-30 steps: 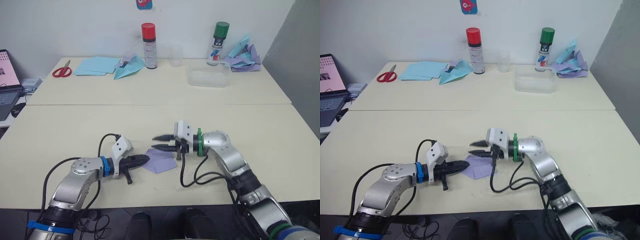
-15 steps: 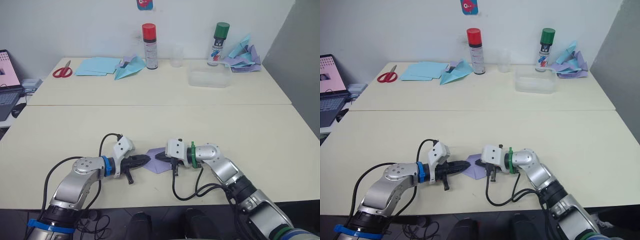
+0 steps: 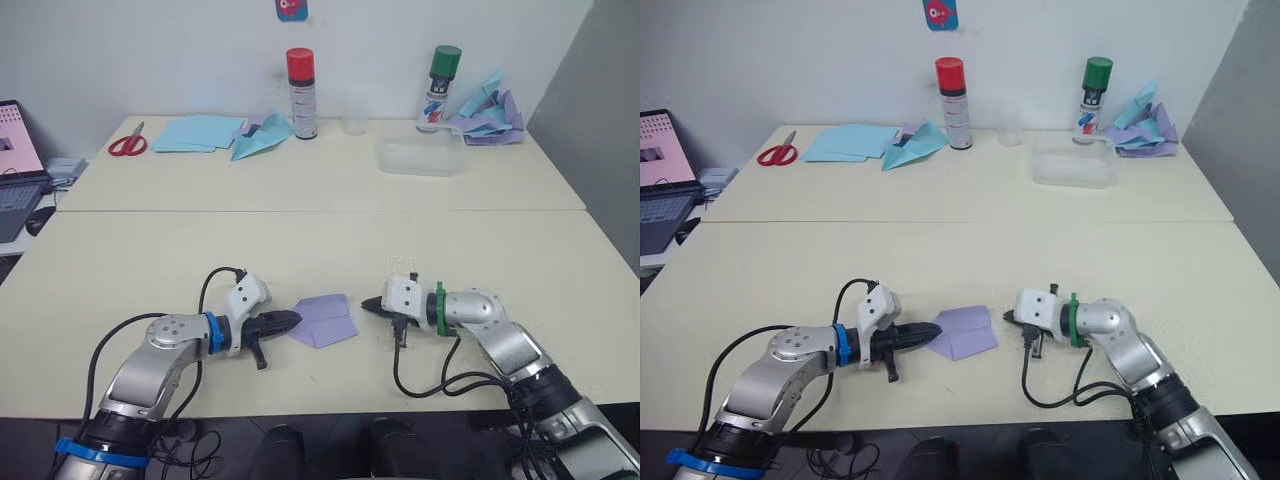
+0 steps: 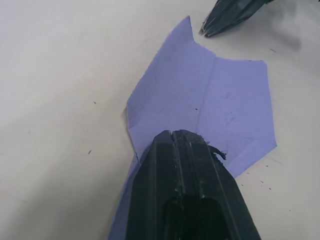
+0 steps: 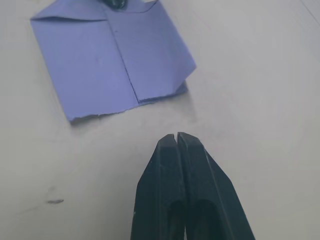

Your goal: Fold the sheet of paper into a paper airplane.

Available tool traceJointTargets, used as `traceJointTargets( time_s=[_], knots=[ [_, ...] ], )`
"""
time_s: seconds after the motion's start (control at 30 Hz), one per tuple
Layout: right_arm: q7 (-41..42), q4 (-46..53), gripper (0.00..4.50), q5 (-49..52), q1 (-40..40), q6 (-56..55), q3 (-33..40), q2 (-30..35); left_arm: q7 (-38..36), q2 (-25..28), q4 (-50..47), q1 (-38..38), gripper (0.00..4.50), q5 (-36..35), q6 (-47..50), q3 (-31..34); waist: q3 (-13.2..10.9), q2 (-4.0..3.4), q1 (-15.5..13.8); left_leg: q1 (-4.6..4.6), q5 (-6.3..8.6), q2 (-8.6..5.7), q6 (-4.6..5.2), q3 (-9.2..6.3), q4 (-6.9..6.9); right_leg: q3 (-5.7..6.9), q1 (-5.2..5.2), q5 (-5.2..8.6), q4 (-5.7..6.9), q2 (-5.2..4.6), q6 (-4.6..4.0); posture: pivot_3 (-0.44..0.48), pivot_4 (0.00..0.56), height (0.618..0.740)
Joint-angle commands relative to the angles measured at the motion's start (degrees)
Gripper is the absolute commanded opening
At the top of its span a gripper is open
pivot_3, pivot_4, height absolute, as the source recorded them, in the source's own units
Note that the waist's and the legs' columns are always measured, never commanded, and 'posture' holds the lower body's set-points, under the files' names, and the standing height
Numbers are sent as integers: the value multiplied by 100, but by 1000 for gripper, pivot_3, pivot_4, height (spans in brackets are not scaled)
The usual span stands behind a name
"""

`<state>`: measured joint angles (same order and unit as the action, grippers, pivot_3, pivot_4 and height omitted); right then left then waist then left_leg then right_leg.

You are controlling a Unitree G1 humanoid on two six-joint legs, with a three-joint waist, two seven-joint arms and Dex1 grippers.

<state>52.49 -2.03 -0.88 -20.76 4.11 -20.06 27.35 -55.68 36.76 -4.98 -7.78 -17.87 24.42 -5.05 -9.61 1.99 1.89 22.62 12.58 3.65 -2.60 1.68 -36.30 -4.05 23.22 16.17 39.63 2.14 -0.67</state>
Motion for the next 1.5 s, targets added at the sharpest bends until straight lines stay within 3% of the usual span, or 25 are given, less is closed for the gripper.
traceJointTargets(
  time_s=[0.03,0.43,0.57,0.8,0.93,1.37,1.5],
  knots=[
    [131,523,36,491,1,-81,135,-226,127,78,344,121,0,244,147,-122,-5,-8,4,-1,0,0,0,-1,3,0,1,-1,0,0,1,0,150,740],
    [-276,-429,36,-890,-471,199,-822,-563,41,111,-11,21,0,43,199,-27,-2,-4,3,-3,0,1,0,0,19,-1,0,-4,-23,-3,7,0,150,740],
    [-248,-426,36,-950,-463,200,-877,-530,-54,50,-308,-140,0,-171,355,-35,-2,-3,2,0,0,2,0,0,21,1,0,-4,-26,-3,6,0,150,740],
    [-248,-391,36,-938,-455,209,-949,-599,127,-255,72,-471,0,193,291,-475,-1,-1,3,13,0,-4,0,3,23,2,0,-25,-52,5,41,0,150,740],
    [-257,-361,36,-940,-419,278,-959,-585,6,-18,122,-209,0,320,173,-513,0,-1,8,12,0,-4,0,4,30,1,1,-30,-57,6,51,0,150,740],
    [-264,-448,36,-902,-430,297,-891,-573,-424,961,134,862,0,64,-139,317,33,-14,31,-2,0,7,0,1,45,-1,0,-4,-58,4,6,0,150,740],
    [-231,-536,36,-876,-471,229,-878,-574,-607,994,-336,796,0,-874,254,1133,31,-14,49,-2,1,10,0,1,46,-1,3,-2,-58,2,1,0,150,740]
  ],
)
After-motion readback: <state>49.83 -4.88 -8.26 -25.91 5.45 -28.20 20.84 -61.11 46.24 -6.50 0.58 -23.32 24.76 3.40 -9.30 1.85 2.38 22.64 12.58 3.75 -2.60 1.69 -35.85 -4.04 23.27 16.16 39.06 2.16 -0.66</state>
